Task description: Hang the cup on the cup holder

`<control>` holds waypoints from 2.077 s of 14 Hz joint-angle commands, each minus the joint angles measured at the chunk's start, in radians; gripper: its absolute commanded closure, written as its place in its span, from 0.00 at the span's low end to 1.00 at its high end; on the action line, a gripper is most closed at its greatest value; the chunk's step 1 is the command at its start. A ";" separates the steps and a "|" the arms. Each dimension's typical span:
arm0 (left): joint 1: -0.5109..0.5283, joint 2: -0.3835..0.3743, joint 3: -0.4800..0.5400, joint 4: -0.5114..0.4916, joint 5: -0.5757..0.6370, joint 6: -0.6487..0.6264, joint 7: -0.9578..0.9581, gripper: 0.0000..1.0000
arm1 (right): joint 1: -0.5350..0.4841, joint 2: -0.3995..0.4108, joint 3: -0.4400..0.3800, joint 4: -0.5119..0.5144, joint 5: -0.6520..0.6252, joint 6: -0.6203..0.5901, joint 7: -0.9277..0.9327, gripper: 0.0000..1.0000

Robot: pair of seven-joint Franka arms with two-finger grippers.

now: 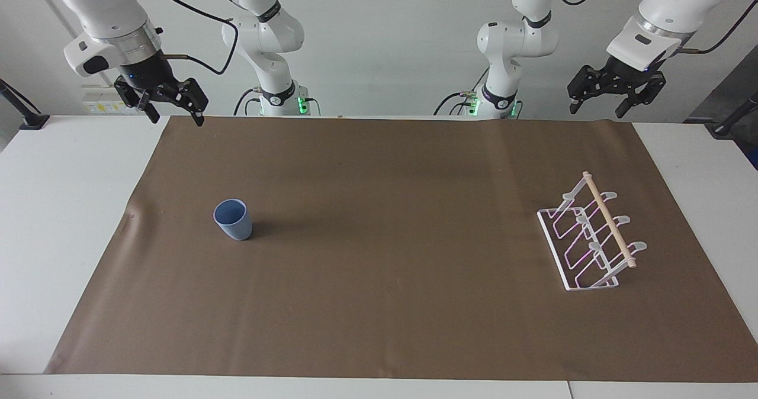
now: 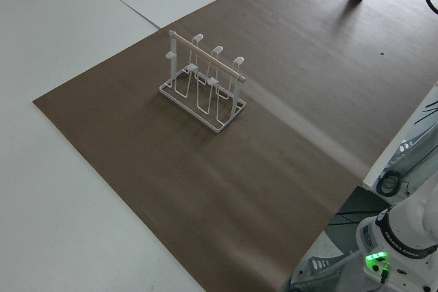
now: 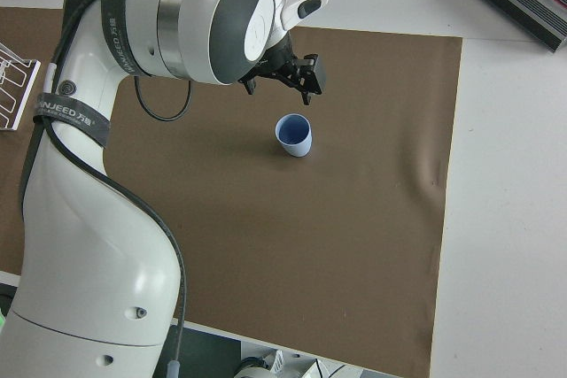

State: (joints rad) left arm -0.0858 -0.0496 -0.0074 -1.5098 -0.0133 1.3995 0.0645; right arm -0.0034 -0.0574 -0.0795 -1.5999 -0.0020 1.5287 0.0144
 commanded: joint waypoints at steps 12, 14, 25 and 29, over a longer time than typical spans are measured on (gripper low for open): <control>-0.006 -0.015 0.006 -0.015 0.012 -0.014 -0.011 0.00 | 0.006 -0.022 0.006 -0.026 -0.015 0.018 0.009 0.00; -0.006 -0.015 0.006 -0.016 0.012 -0.014 -0.011 0.00 | 0.006 -0.022 0.010 -0.026 -0.015 0.016 0.012 0.00; -0.006 -0.015 0.006 -0.016 0.012 -0.014 -0.011 0.00 | -0.006 -0.021 0.012 -0.034 -0.004 0.036 -0.002 0.00; -0.006 -0.015 0.006 -0.015 0.012 -0.014 -0.011 0.00 | -0.036 -0.009 0.010 -0.118 0.003 0.167 -0.092 0.00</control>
State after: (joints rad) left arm -0.0858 -0.0497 -0.0074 -1.5122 -0.0132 1.3962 0.0634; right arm -0.0100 -0.0558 -0.0745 -1.6377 -0.0020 1.6077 -0.0192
